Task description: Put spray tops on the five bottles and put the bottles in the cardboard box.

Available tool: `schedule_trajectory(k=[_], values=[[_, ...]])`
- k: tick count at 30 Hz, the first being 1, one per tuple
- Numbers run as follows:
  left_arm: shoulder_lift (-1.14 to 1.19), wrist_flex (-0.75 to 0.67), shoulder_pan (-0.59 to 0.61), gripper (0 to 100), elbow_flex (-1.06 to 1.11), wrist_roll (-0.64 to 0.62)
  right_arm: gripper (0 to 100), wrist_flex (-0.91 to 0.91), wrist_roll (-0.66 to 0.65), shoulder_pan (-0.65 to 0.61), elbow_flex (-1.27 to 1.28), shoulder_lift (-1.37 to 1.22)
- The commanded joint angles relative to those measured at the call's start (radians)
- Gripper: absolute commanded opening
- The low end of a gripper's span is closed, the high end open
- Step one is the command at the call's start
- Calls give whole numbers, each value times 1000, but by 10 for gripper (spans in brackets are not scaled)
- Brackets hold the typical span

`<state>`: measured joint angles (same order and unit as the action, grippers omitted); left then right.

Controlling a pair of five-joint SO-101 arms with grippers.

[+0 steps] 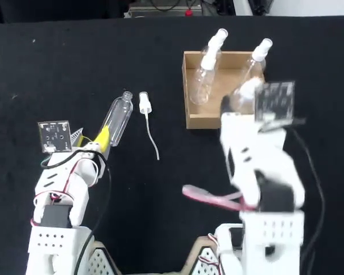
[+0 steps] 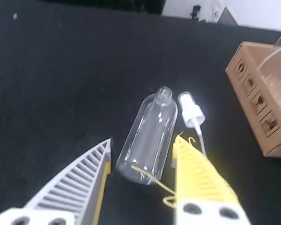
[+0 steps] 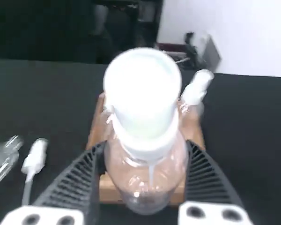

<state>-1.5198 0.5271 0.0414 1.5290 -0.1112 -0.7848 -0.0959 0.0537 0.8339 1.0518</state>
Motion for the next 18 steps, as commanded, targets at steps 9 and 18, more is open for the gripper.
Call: schedule_trajectory(k=[9,18], values=[[-11,-209,1,202,114,-9,145,442,51,84,-73,-441],[-11,-206,1,202,116,-9,145,647,118,55,-81,-673]])
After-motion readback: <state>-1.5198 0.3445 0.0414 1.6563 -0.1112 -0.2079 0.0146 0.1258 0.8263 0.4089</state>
